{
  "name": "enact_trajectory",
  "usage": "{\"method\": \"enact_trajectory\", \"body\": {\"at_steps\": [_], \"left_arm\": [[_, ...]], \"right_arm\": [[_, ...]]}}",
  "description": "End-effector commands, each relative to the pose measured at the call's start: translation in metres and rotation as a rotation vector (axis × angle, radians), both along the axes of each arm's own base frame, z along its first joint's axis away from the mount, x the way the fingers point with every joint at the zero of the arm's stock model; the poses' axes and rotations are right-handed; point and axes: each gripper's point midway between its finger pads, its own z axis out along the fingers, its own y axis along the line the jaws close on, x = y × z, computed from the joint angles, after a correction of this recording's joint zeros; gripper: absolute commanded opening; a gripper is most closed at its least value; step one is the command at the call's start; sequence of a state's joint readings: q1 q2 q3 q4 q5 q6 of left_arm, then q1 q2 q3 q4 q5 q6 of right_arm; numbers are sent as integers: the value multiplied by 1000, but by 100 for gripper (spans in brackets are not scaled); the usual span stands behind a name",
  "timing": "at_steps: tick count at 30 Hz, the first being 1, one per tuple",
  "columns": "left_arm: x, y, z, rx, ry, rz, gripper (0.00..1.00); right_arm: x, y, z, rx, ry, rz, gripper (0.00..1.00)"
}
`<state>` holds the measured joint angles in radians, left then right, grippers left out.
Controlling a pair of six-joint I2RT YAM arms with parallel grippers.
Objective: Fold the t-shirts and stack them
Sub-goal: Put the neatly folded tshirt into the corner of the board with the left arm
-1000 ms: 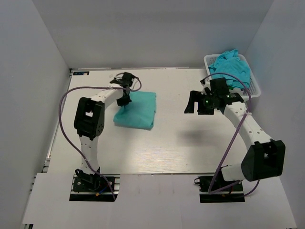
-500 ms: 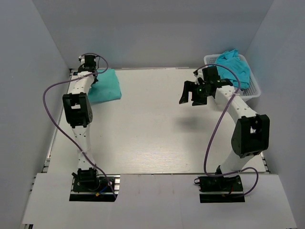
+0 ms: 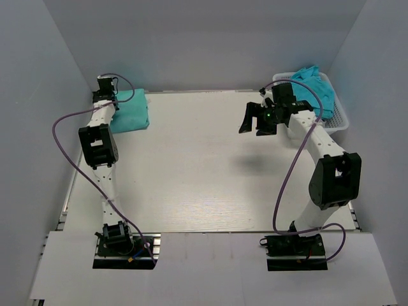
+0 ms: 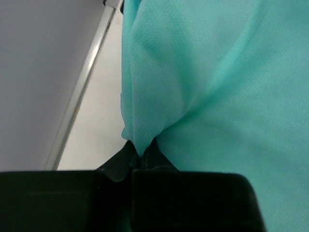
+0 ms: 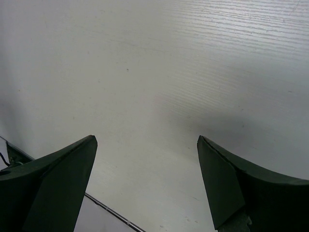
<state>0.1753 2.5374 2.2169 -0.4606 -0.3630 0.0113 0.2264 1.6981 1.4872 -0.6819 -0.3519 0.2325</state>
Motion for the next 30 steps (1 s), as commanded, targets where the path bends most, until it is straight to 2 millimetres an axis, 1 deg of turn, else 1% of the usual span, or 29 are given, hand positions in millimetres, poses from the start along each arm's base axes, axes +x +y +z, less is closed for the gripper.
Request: {"method": "enact_trajectory", "body": {"at_steps": [1,2,3,5,6,7,8,9,10,11,12,13,14,15,16,18,19,20,21,22,23,24,25,26,27,28,29,30], "left_arm": [[17,24,47,52,-131,-21,0],[20,31,55,53,-157,-16,0],[19,38,59,56,-166,-5,0],[21,39,61,65,-172,-10,0],[19,45,61,65,-172,-1,4],[20,45,63,68,-182,-1,12],[21,44,71,66,-195,-8,26],[22,43,71,61,-197,-16,73],[23,41,76,56,-207,-26,81],[23,40,83,52,-223,-20,85],[21,40,82,49,-214,-20,98],[19,39,87,42,-218,-14,100],[19,39,93,44,-227,-14,100],[17,38,105,37,-245,-7,100],[16,36,112,33,-249,-14,100],[12,31,130,-4,-283,2,100],[12,23,156,-9,-330,-10,100],[8,21,167,-13,-339,-18,100],[7,11,180,-18,-356,-27,100],[-1,2,206,-22,-385,-32,100],[-6,-1,217,-35,-396,-36,100],[-8,-16,227,-99,-425,-47,100],[-18,-25,221,-151,-391,-55,100],[-28,-41,243,-206,-422,-105,100],[-36,-51,248,-268,-429,-103,100],[-46,-67,228,-327,-378,-113,100],[-61,-93,247,-392,-396,-178,100],[-76,-108,217,-469,-331,-156,100]], "right_arm": [[10,6,7,31,-3,9,90],[8,9,9,41,9,20,90],[9,9,9,44,14,20,90],[9,13,8,61,25,31,90],[9,15,8,70,25,32,90],[10,16,9,77,21,40,90],[9,17,10,85,24,44,90],[9,19,11,92,23,47,90],[8,20,9,94,30,51,90],[7,20,10,97,32,50,90],[7,19,12,97,29,47,90],[6,20,10,96,35,51,90],[4,20,13,97,26,53,90],[4,20,15,99,22,54,90],[3,20,14,97,17,56,90],[1,18,23,98,-12,51,90],[1,17,20,92,-15,50,90],[-2,16,22,92,-21,49,90],[-3,13,29,90,-41,43,90],[-5,11,31,81,-53,34,90],[-8,9,28,77,-52,32,90],[-14,5,32,72,-70,22,90],[-11,6,35,79,-97,20,90],[-17,4,28,78,-87,17,90],[-31,2,21,75,-78,19,90],[-28,1,24,84,-114,11,90],[-42,0,2,78,-61,9,90],[-45,-1,13,90,-108,4,90]]}}
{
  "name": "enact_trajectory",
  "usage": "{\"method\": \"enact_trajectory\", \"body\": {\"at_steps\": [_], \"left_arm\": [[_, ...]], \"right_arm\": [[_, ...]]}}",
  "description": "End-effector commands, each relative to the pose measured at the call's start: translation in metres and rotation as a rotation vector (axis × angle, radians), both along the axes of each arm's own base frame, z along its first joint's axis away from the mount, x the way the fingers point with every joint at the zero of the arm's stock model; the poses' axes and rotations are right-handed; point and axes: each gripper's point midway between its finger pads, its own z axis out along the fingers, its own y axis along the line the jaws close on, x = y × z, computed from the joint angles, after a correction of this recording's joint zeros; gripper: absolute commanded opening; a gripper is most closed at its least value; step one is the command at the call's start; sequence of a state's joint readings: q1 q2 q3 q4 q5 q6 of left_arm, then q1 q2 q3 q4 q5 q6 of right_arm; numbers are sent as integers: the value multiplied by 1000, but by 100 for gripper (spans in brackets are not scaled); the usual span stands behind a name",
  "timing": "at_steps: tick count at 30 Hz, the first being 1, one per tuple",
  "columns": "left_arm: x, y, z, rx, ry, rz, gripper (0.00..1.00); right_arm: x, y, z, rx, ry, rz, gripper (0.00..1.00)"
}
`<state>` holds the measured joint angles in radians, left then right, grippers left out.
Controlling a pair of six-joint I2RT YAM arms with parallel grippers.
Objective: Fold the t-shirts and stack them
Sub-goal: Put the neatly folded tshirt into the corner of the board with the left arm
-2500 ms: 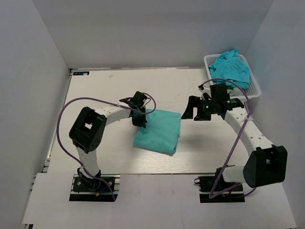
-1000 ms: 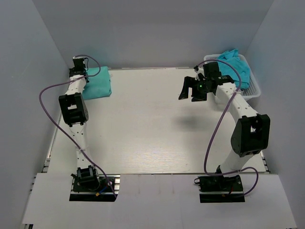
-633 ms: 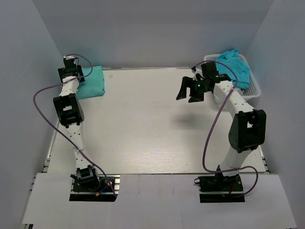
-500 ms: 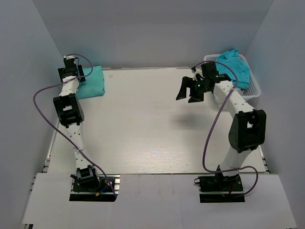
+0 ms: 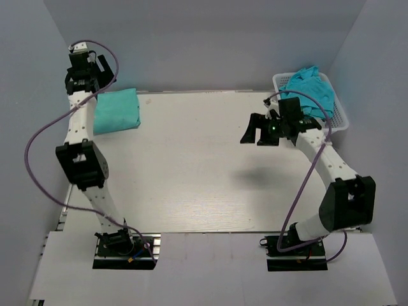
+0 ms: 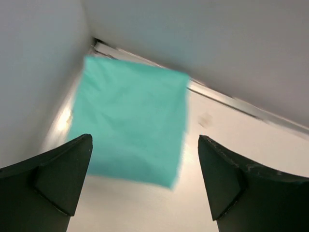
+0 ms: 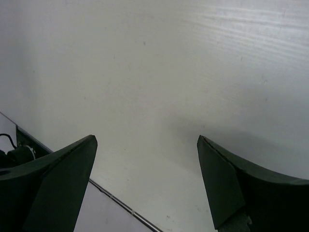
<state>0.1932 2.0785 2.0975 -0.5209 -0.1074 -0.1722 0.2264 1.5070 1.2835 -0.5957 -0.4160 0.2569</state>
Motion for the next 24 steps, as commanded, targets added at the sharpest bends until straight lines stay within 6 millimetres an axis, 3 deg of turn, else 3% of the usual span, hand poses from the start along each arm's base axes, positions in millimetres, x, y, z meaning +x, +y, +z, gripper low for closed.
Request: {"method": "enact_trajectory", "body": {"at_steps": [1,2,3,4,5,6,7,8,9,12,14,15,16,18,19,24], "left_arm": [[-55,-76,3,-251,42,-129,100],[-67,-105,-3,-281,68,-175,100],[-96,-124,-12,-344,90,-164,100],[-111,-144,-15,-382,90,-193,100],[-145,-183,-55,-450,193,-261,100],[-164,-203,-59,-490,191,-297,100],[-183,-230,-18,-543,47,-404,100],[-206,-261,-22,-564,55,-490,100],[-231,-270,-45,-580,115,-501,100],[-282,-274,-63,-534,240,-457,100],[-303,-265,-79,-501,291,-409,100],[-310,-266,-73,-503,268,-428,100],[-313,-265,-73,-503,262,-430,100],[-315,-269,-72,-498,250,-445,100],[-315,-269,-72,-498,250,-445,100],[-320,-262,-72,-452,262,-416,100]], "right_arm": [[-5,-4,2,18,-80,-27,90],[-18,-7,-19,11,-38,-36,90],[-25,-10,-7,21,-87,-45,90],[-28,-13,-11,12,-95,-63,90],[-34,-16,-10,18,-133,-81,90],[-43,-20,-23,11,-111,-97,90],[-48,-27,-8,10,-184,-126,90],[-53,-30,-17,2,-192,-132,90],[-58,-31,-18,4,-197,-135,90],[-72,-41,-24,-11,-225,-173,90],[-81,-49,-30,-25,-214,-218,90],[-84,-50,-30,-19,-214,-238,90],[-89,-52,-39,-22,-195,-247,90],[-90,-52,-33,14,-228,-273,90],[-94,-52,-41,22,-211,-281,90],[-92,-62,-29,39,-285,-361,90]]}}
